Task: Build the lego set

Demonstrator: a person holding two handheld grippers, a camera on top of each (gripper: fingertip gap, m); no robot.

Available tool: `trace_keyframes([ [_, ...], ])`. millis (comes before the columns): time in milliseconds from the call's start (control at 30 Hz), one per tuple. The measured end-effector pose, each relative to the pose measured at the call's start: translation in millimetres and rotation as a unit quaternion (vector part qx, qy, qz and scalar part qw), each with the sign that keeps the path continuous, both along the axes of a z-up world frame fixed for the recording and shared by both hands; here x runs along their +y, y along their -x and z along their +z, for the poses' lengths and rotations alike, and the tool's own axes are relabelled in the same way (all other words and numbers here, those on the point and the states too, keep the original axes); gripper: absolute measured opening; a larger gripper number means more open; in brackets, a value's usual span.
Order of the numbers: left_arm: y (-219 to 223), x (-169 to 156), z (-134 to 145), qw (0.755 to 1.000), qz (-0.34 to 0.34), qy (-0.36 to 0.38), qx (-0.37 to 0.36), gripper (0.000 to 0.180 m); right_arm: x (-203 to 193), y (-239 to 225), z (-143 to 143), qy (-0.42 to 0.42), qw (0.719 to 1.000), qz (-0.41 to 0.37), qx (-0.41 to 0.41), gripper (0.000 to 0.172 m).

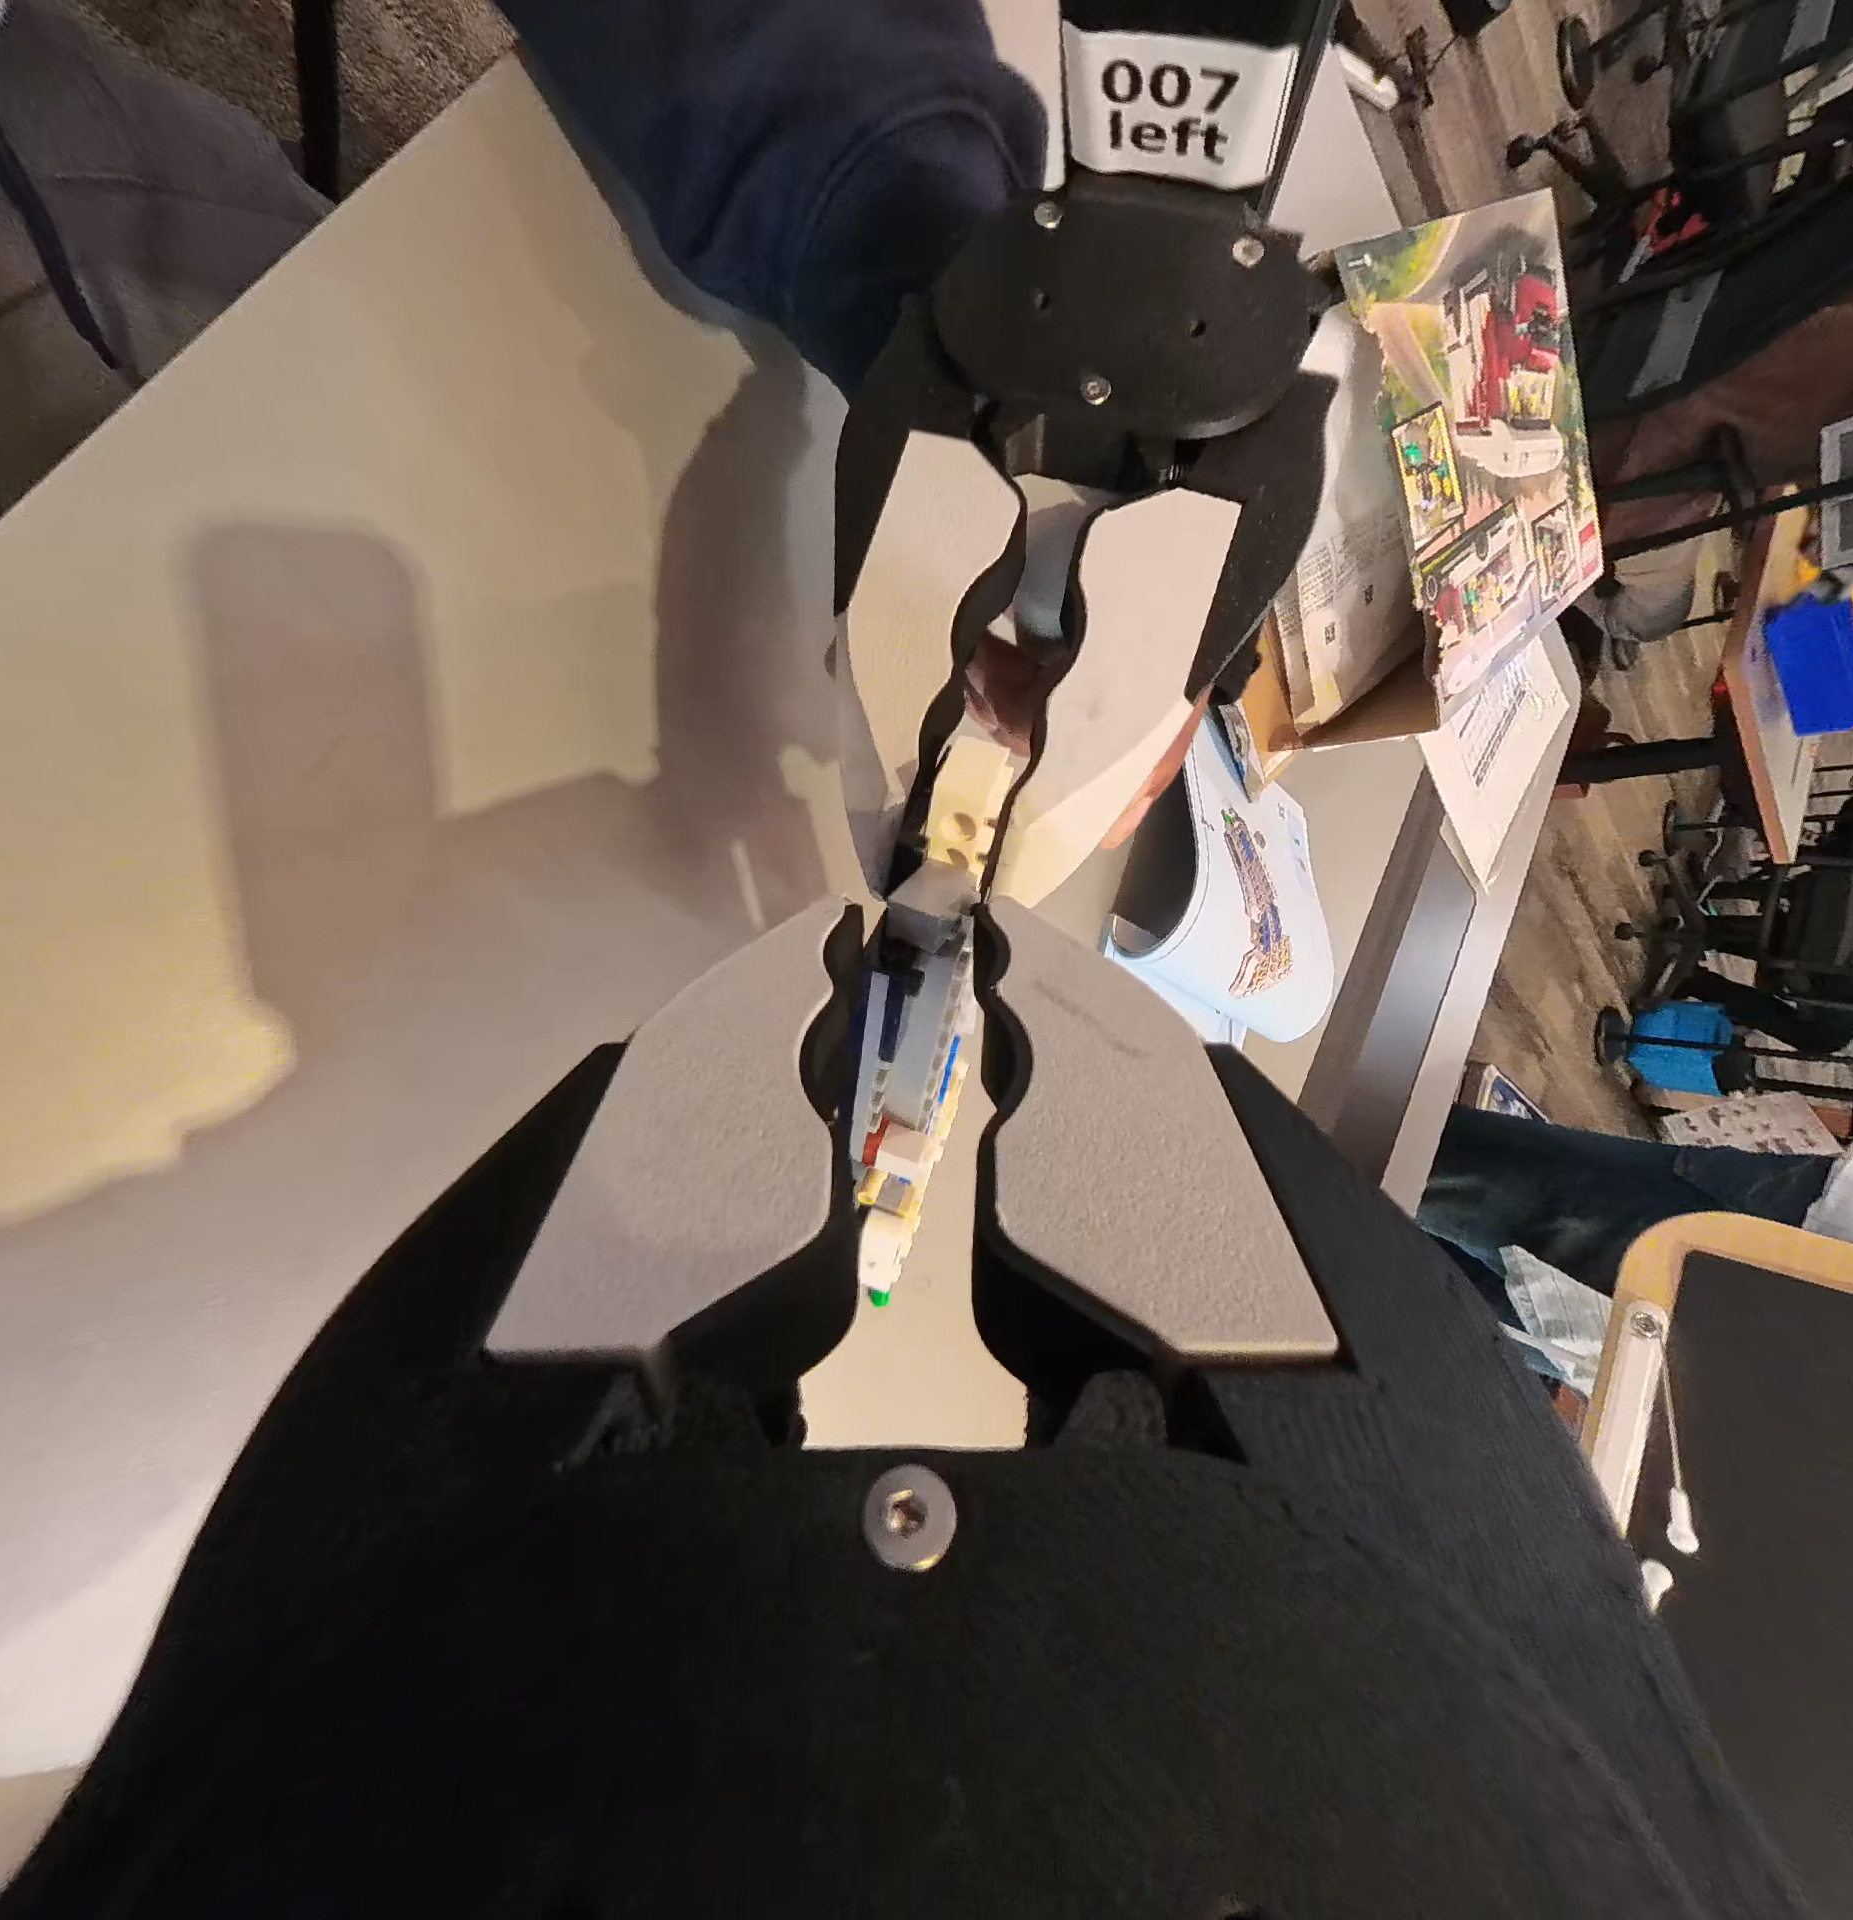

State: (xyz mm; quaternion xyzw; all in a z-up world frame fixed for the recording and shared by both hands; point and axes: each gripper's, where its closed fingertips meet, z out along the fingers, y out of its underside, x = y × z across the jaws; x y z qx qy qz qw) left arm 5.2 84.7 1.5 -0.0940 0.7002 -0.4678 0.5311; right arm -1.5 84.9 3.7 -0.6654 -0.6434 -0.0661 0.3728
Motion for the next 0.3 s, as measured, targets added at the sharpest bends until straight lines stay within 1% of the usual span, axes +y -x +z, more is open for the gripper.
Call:
trace_keyframes([
  [133,1.5,0.1,0.5,1.0,-0.013,0.016,0.007,0.016,-0.1,1.3,0.2,0.019,1.0,0.012,-0.003,0.021],
  [300,2.1,-0.5,-1.8,1.0,-0.015,0.006,0.011,0.016,0.2,1.2,-3.8,0.037,0.999,0.021,-0.021,0.023],
])
